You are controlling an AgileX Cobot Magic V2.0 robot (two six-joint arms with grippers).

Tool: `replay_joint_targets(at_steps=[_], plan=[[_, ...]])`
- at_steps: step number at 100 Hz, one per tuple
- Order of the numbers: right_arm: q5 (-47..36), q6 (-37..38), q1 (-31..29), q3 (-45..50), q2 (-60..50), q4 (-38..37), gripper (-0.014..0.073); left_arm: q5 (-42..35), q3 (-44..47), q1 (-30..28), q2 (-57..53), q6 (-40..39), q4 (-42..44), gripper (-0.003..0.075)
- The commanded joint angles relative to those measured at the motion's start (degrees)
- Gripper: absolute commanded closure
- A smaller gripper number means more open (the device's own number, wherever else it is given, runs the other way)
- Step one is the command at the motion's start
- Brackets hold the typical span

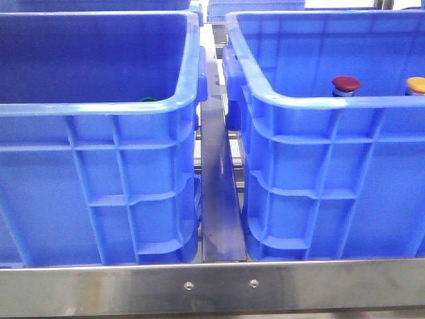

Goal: Pick red and yellow buttons and place in box

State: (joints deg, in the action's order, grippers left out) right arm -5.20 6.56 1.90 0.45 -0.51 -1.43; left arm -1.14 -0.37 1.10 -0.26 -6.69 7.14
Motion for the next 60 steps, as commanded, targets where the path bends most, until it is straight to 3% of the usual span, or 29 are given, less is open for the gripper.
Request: replay_joint_targets(at_steps=[1, 60], plan=[[-6.9, 0.8, 0.1, 0.2, -1.5, -0.9, 0.0690, -4.6, 3.3, 0.4, -1.7, -0.5, -0.1, 0.0739], [-6.1, 2.5, 0.1, 0.3, -1.5, -1.9, 0.0690, -4.6, 3.3, 0.4, -1.7, -0.5, -0.1, 0.0739]])
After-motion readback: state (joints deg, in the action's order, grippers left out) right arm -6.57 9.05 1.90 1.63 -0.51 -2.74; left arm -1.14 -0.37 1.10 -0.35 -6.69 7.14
